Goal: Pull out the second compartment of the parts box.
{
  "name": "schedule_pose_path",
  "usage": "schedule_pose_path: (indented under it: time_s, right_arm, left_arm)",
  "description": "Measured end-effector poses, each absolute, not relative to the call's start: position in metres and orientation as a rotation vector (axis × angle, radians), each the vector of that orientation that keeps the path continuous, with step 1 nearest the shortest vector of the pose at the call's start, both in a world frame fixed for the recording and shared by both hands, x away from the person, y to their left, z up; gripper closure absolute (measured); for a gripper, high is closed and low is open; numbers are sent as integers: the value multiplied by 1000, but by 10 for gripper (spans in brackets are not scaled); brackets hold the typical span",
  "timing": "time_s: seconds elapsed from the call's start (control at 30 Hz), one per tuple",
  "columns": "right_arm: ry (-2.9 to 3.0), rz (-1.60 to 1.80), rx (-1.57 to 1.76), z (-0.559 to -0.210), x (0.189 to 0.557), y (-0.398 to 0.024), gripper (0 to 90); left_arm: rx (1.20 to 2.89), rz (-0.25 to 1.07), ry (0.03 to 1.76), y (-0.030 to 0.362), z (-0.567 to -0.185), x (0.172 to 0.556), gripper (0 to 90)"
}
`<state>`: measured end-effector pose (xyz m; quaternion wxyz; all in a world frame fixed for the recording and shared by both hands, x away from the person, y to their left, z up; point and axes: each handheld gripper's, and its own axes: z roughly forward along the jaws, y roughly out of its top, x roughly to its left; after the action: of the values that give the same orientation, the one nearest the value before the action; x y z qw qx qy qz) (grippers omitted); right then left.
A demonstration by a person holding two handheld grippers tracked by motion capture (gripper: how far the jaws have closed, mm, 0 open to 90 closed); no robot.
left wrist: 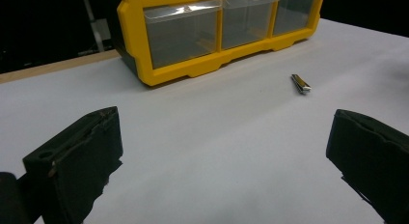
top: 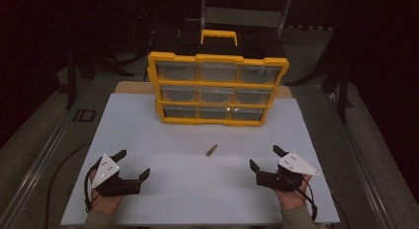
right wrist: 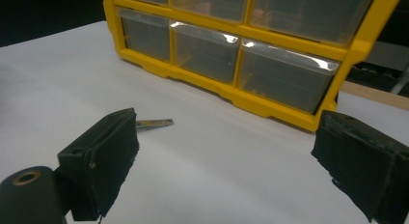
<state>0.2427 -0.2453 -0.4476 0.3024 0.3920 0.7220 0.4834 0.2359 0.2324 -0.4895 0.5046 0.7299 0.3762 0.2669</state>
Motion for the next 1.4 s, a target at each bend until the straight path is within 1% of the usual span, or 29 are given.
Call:
schedule_pose_path:
  time_s: [0.87, 1.4]
  right_arm:
    - [1958, 1267, 950, -420, 269, -195, 84]
    - [1956, 1246, 957, -414, 287, -180, 84]
  left_arm:
    - [1765, 644, 902, 232, -490, 236, 0]
    - [1769, 642, 901, 232, -490, 236, 0]
